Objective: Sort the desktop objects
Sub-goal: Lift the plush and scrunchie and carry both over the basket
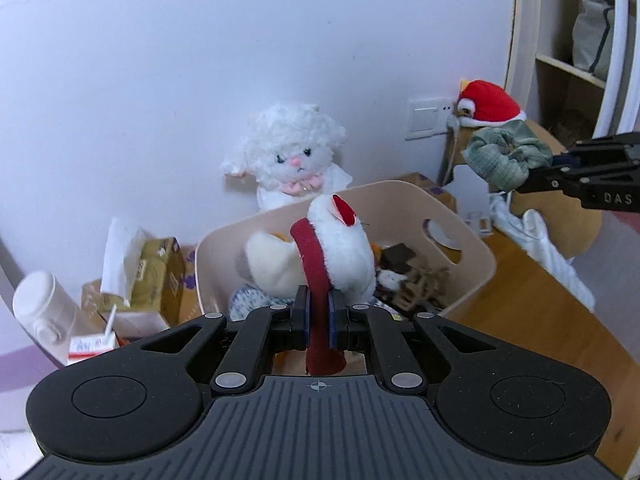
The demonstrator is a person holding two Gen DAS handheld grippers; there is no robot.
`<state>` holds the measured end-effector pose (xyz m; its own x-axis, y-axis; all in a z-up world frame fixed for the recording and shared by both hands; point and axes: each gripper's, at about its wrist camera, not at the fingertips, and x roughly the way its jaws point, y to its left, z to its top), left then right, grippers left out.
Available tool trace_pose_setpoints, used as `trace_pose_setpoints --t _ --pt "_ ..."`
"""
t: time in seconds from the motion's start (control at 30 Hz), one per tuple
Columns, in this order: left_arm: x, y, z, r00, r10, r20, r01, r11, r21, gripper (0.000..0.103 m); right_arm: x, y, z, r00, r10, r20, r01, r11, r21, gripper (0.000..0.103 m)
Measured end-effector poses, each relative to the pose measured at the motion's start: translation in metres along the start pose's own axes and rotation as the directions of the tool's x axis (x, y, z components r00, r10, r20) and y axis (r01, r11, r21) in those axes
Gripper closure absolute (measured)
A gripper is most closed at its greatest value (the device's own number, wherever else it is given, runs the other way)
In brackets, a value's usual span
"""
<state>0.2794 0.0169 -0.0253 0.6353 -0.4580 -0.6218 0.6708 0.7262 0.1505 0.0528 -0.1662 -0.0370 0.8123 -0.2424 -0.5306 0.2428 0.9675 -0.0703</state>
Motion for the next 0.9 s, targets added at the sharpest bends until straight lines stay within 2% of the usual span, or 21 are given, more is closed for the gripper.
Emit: trace_pose_setpoints --t 0.33,0.43,0.57,0.9 --pt "0.04 0.005 0.01 1.0 0.003 -0.019 -0.003 0.999 0.033 0.095 0.051 0.005 0.013 0.999 -0.005 -0.044 0.003 0.999 -0.038 0.085" --pt "0.058 0.01 0.009 0.997 0.04 -0.072 -0.039 0.999 0.008 0.095 0.069 0.008 0.012 0.997 -0.003 -0.079 -0.001 0.999 -0.052 0.085" --pt "0.08 0.014 0.002 0.984 0.049 -0.17 -0.053 0.998 -0.021 0.095 0.089 0.013 0.008 0.992 0.004 -0.129 -0.01 0.999 -0.047 0.085" --pt "0.108 0.02 -0.015 0.953 0.07 -0.295 -0.082 0.996 -0.031 0.095 0.128 0.021 -0.01 0.963 0.003 -0.269 -0.012 0.999 -0.031 0.085"
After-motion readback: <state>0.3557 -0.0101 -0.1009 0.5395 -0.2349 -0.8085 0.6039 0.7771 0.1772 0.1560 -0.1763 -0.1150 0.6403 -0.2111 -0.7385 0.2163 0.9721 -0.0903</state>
